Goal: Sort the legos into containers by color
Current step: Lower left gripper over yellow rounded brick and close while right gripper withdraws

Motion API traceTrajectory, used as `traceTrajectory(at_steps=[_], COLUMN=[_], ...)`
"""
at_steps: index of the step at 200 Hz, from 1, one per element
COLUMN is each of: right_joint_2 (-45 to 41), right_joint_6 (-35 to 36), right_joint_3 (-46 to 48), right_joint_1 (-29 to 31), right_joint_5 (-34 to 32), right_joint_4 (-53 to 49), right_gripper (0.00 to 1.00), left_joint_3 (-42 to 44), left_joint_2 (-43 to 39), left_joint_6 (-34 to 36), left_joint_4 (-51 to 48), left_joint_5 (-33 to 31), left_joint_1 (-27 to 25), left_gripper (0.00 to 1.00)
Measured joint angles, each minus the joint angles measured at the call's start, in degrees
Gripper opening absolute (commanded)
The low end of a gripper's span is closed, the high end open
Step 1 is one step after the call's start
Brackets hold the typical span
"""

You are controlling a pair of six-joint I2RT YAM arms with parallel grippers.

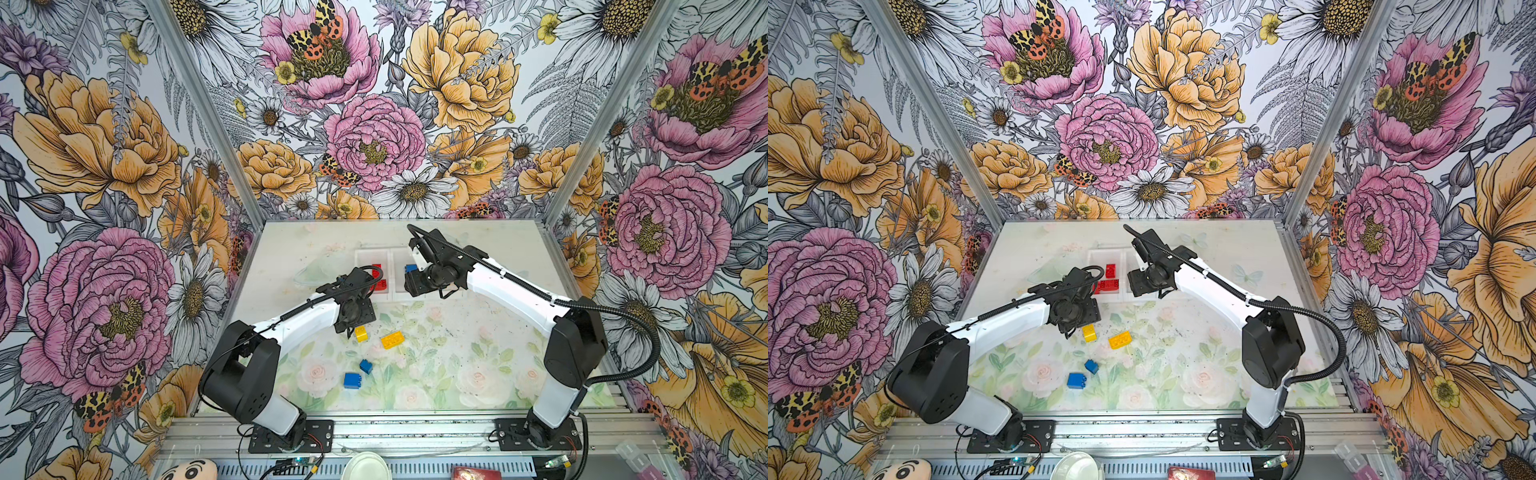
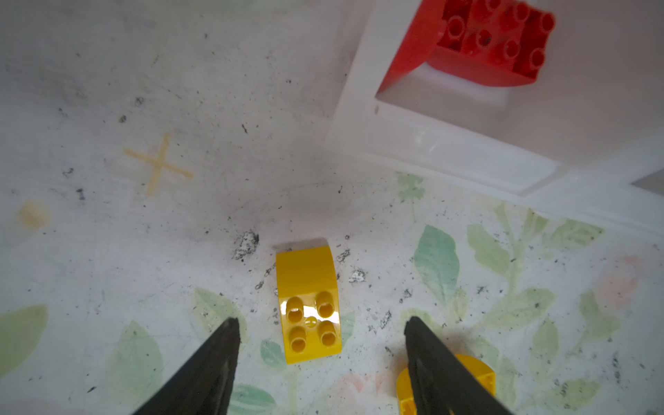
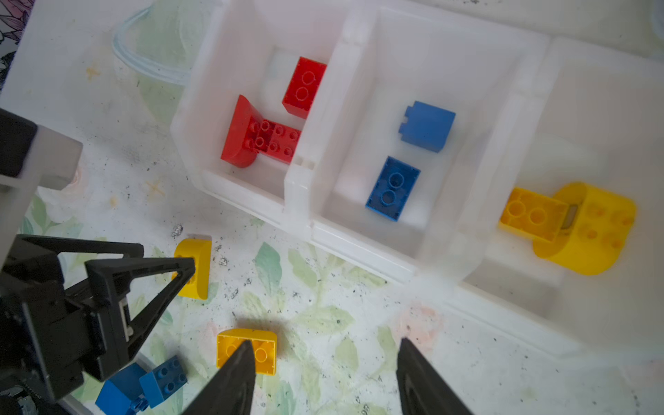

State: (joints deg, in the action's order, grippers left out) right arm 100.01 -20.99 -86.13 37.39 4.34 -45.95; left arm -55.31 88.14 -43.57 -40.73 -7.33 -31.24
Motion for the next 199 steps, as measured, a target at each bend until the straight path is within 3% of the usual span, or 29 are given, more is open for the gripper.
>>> traceTrajectory(at_steps=[54, 142, 199], right_joint_2=[-6.01, -7.43, -7.93], right_joint_6=[-2.29, -3.43, -3.61], right_joint_3=[8.17, 10.69, 11.15], right_joint_1=[-2.05, -3.02, -3.48], right_joint_5=[0.35, 0.72, 0.92], right_joint_4=[1.75, 2.73, 3.19], right_gripper=[0.65, 0.65, 0.65], left_joint_3=[-1.11, -1.11, -1.18], left_joint_2=[5.35, 7.34, 8.13], left_joint_6=[0.0, -0.5, -1.16], left_joint_4=[-0.26, -0.48, -0.48], left_joint_5=[0.0, -0.61, -0.76], left_joint_1=[-1.27, -1.7, -2.03], left_gripper=[0.64, 0.5, 0.36])
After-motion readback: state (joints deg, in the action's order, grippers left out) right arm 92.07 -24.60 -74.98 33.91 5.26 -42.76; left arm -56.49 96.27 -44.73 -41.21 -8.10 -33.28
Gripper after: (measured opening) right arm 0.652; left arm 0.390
